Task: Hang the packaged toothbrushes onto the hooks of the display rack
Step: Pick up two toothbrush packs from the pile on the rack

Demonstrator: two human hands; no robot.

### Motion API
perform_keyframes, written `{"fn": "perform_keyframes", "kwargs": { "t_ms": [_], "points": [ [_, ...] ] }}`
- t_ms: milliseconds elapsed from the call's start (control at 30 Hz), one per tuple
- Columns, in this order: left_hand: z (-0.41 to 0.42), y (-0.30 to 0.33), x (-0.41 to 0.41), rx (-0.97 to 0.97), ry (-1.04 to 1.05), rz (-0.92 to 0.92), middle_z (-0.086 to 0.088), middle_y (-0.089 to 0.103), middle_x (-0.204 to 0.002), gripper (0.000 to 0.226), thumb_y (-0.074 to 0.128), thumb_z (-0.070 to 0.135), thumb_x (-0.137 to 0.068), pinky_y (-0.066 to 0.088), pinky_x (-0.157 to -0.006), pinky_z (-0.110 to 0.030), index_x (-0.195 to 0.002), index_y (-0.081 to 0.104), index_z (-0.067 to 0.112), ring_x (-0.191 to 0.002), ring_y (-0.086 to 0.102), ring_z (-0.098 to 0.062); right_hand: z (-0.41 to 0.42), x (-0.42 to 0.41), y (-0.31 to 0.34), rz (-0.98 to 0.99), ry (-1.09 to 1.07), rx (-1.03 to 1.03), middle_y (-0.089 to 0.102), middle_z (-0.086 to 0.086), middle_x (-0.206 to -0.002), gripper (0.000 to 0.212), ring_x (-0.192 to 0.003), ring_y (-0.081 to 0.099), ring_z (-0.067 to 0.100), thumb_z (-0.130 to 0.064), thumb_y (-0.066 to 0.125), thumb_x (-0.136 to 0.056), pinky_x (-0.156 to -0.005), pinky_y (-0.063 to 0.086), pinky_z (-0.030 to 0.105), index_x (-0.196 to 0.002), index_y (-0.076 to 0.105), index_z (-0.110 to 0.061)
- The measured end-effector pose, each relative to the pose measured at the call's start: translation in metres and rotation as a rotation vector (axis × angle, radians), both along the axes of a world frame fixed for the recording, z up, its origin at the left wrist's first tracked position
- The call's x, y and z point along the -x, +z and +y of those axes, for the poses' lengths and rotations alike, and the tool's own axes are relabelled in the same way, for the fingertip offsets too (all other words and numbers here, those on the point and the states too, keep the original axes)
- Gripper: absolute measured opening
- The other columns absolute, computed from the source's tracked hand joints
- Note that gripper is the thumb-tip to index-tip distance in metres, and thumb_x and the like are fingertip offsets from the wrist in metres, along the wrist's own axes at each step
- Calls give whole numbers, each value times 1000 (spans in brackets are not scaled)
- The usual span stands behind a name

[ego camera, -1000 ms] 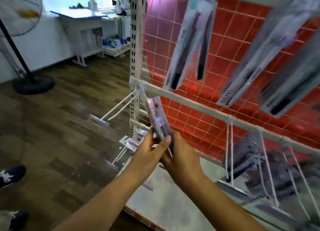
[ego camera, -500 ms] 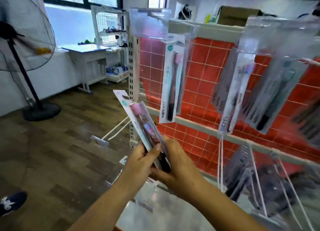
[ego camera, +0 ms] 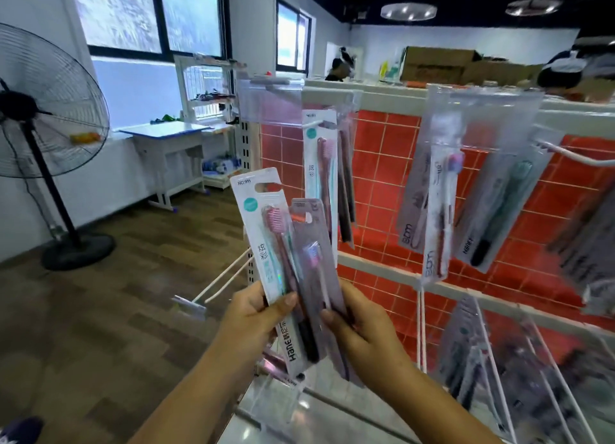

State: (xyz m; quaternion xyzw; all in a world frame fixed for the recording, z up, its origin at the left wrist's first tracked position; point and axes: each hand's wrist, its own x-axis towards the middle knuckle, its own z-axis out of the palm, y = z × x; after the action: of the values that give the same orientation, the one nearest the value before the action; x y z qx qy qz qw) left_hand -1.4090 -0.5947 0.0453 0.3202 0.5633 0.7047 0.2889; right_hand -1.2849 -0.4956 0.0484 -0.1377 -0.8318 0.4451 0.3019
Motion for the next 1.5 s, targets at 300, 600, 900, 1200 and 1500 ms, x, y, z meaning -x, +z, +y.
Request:
{"fn": "perform_keyframes", "kwargs": {
  "t_ms": [300,600,900,1200,1500],
  "points": [
    [-2,12,11,-26,-128,-5,-5,74,-89,27,61,12,-69,55,-64,-22,-96,66,9,-79,71,-16,9,1,8,248,-130,348,72,-11,-87,40,-86,67,5,9,54,-85,-68,53,16,-98,59,-28],
    [2,9,20,55,-225,5,-11,72,-98,36,65,12,-70,57,-74,-34,-106,62,4,-88,70,-26,11,-9,15,233,-127,489,71,-3,-92,33,-86,69,12,-1,56,-85,-67,57,25,-105,55,-28],
    [9,13,20,31,-289,0,-13,73,-96,32,65,12,-70,59,-68,-35,-101,65,7,-85,71,-28,12,-20,16,281,-237,512,74,-4,-84,33,-80,70,11,1,56,-85,-61,55,20,-104,56,-26],
    [10,12,27,-86,-196,-165,-12,74,-85,28,62,6,-67,57,-54,-26,-95,66,5,-68,71,-19,3,-23,16,295,-249,547,74,-5,-81,35,-75,70,9,3,54,-85,-58,54,19,-106,54,-25],
    [24,38,38,-184,-138,-87,-3,74,-85,27,61,14,-70,57,-60,-24,-97,66,13,-74,70,-15,-6,-15,23,289,-239,526,73,-7,-76,34,-71,69,6,4,54,-84,-58,53,18,-101,55,-25]
  ]
}}
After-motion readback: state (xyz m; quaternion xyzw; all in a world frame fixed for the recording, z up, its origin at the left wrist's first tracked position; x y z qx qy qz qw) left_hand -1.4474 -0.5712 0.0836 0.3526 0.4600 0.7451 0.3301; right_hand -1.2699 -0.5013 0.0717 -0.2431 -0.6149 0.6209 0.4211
